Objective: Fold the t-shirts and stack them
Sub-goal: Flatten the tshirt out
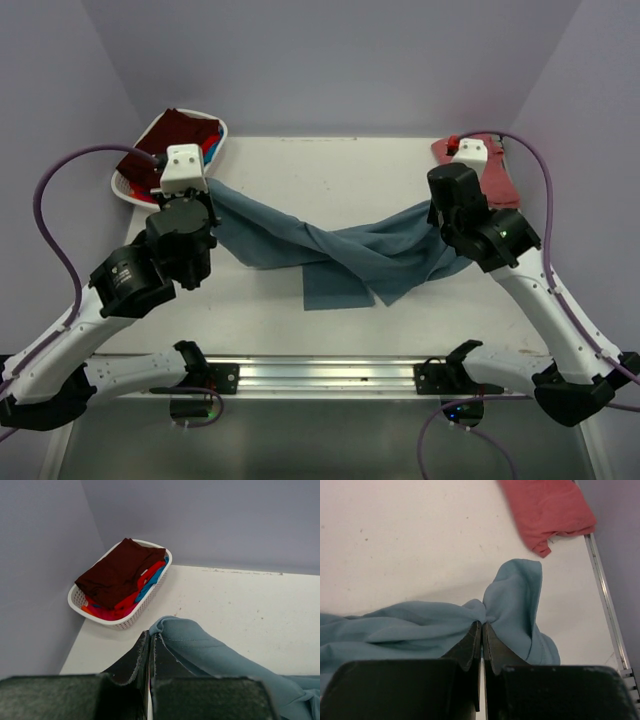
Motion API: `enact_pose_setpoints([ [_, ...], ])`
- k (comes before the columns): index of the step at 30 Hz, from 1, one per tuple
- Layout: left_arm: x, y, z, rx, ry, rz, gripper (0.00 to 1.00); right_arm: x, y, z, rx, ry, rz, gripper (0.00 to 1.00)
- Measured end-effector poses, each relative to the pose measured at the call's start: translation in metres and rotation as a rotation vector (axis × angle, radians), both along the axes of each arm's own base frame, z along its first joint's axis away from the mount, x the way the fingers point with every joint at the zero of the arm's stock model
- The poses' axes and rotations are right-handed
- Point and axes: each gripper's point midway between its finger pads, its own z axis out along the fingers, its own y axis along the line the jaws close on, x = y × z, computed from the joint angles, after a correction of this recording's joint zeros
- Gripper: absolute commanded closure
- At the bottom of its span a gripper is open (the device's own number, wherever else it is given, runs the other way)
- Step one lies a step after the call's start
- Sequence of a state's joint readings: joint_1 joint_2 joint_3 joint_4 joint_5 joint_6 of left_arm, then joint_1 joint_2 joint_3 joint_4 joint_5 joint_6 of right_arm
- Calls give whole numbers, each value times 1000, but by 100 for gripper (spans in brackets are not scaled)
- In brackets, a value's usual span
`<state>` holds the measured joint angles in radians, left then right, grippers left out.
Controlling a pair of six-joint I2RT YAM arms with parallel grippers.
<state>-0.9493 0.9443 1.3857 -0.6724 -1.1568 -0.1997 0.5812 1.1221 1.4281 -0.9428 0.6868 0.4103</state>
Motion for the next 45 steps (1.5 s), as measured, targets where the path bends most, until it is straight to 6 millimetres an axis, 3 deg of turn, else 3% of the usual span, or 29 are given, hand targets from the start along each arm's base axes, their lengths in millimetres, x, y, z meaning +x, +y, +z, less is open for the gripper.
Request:
enact_pose_setpoints([
  [7, -7, 10, 5, -29, -12, 1, 100, 4, 1, -32, -40, 89, 1, 100],
  [10, -9, 12, 8, -44, -19, 2, 100, 22, -11, -50, -54, 134, -65, 100],
  [12, -9, 12, 8, -45, -18, 2, 100, 37, -22, -77, -65, 187, -117, 100],
  [14, -10, 13, 7, -44, -14, 2, 100, 48, -29, -111, -86, 248, -158, 62],
  [16, -10, 12, 6, -45, -10, 2, 100, 51, -32, -142, -115, 316, -171, 37],
  [19, -10, 12, 4, -40, -4, 0, 100, 48, -23, -170, -103, 383, -127, 30],
  [22, -11, 13, 4, -39, -2, 2, 100, 40, -2, -163, -25, 368, -27, 32],
  [26, -10, 13, 3, -37, -1, 4, 100, 15, 42, -132, 106, 296, 184, 39],
  [28, -10, 13, 3, -36, -1, 5, 100, -3, 68, -126, 169, 299, 311, 44],
  [31, -9, 11, 2, -33, 2, 4, 100, -32, 108, -152, 209, 394, 474, 50],
  [35, -6, 7, 0, -19, 12, 4, 100, -82, 142, -227, 157, 652, 603, 52],
  [37, -4, 4, -2, -12, 17, 2, 100, -106, 151, -254, 102, 756, 639, 53],
  [41, -3, 2, -5, -9, 22, -5, 100, -133, 175, -269, 34, 816, 729, 54],
  [45, -4, 1, -7, -10, 25, -14, 100, -143, 198, -270, 13, 818, 784, 54],
])
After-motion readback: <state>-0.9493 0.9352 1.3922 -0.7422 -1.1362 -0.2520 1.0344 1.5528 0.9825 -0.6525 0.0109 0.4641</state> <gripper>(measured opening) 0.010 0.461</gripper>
